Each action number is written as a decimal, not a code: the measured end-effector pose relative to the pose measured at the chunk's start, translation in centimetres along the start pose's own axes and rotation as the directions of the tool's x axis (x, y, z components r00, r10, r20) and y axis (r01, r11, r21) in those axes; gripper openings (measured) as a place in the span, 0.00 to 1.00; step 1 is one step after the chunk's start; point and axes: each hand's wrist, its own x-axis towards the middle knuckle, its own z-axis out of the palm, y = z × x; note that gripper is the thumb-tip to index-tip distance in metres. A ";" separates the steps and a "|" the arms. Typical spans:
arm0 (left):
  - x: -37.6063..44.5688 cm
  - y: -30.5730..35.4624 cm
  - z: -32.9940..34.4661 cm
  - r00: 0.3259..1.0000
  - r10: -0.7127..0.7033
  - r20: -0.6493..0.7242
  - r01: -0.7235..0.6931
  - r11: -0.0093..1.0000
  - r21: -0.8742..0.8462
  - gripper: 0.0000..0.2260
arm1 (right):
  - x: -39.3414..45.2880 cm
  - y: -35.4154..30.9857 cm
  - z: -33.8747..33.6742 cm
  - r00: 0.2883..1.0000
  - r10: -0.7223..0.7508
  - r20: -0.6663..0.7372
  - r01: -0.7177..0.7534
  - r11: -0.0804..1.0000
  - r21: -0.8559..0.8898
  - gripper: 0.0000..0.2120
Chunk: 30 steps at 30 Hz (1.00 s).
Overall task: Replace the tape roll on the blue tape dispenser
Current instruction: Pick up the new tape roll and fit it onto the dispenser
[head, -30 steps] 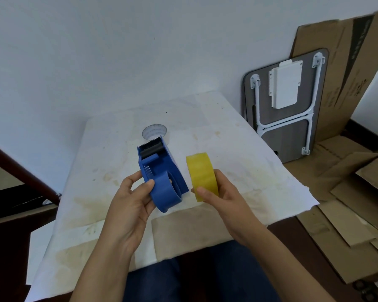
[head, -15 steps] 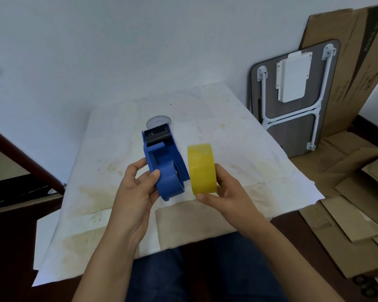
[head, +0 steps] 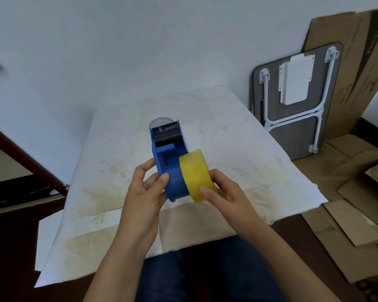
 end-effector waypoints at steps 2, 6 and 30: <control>-0.1 0.1 0.1 1.000 -0.008 -0.003 0.008 1.000 -0.015 0.17 | 0.0 0.2 0.0 1.000 0.004 -0.008 -0.004 1.000 -0.006 0.13; 0.0 0.3 0.1 1.000 -0.015 -0.011 0.015 1.000 -0.007 0.18 | 0.2 0.2 -0.2 0.999 0.018 -0.031 -0.018 1.000 0.009 0.15; -0.9 1.2 1.1 0.987 -0.047 0.156 0.051 0.998 -0.021 0.14 | 0.6 -0.6 -0.3 0.989 0.146 -0.034 -0.146 0.989 0.007 0.49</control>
